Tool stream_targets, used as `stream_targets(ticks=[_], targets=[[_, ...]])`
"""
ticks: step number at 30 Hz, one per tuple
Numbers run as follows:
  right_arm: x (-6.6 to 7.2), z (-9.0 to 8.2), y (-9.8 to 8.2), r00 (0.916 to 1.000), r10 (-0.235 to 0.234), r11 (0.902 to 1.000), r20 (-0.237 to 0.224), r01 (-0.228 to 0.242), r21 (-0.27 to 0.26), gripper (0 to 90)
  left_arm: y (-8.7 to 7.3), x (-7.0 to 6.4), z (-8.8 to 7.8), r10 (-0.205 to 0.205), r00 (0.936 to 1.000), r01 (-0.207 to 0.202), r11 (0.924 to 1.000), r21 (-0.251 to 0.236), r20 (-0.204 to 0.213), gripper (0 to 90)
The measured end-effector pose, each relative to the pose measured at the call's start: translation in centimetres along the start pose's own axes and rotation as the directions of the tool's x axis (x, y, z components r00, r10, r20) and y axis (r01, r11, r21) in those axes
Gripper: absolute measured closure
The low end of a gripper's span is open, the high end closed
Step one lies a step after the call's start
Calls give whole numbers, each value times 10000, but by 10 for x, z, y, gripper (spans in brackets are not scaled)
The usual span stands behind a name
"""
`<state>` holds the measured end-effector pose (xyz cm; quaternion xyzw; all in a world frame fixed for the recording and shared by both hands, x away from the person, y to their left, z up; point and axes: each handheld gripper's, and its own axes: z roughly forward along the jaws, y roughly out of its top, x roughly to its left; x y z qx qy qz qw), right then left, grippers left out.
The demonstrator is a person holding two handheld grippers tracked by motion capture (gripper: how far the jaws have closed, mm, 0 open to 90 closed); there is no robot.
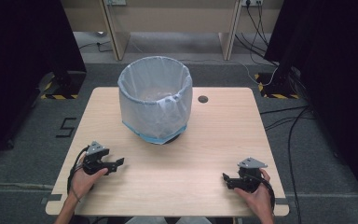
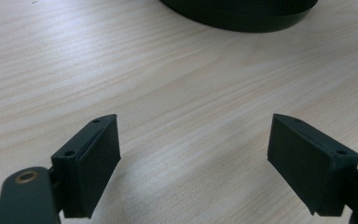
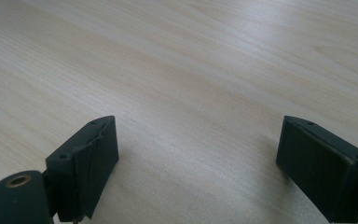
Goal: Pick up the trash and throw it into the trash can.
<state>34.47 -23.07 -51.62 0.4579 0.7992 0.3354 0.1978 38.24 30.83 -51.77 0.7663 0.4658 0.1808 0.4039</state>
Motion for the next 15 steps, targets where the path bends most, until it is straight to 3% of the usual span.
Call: stream_targets(ticks=[12, 15], targets=[[0, 0, 0, 10000, 2, 10000, -5, -2, -1, 129, -6, -2, 3, 166, 9997, -156, 9987, 478, -191, 169], [0, 0, 0, 10000, 0, 10000, -3, 0, -1, 129, -5, -2, 3, 209, 9985, -180, 9981, 582, -500, 170]])
